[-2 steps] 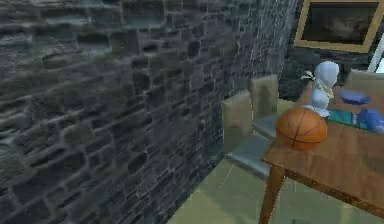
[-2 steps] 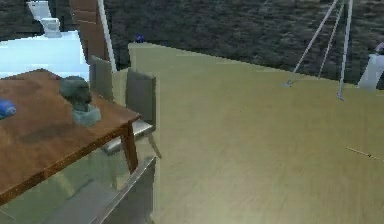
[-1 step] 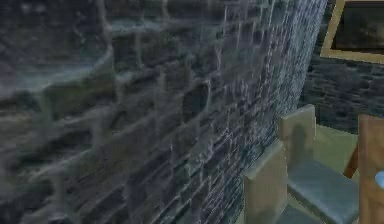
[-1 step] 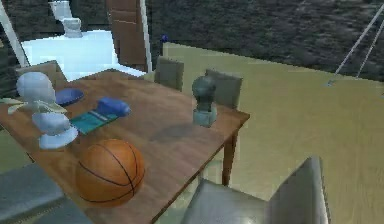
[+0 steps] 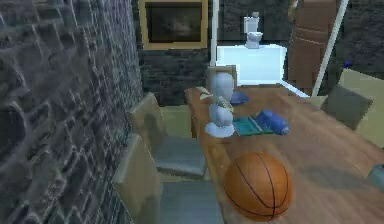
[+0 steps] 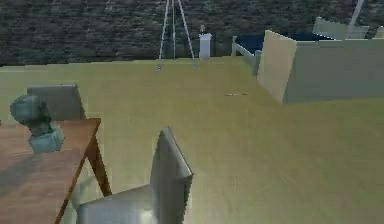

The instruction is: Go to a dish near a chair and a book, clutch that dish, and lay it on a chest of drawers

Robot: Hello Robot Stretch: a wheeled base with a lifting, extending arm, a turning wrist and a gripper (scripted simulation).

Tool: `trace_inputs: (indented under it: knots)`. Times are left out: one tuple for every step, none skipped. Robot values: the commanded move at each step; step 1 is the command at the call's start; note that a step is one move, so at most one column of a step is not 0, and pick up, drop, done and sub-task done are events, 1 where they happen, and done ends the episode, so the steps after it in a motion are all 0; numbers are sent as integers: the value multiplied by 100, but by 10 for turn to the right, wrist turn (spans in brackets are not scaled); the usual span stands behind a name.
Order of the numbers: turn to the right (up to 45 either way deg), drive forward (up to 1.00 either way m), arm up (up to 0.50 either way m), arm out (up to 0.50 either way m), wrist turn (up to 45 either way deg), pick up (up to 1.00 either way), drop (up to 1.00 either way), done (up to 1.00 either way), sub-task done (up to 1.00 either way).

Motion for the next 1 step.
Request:
trace_inputs:
  knots:
    - [450, 0, 0, 0, 0, 0, 0, 0, 0]
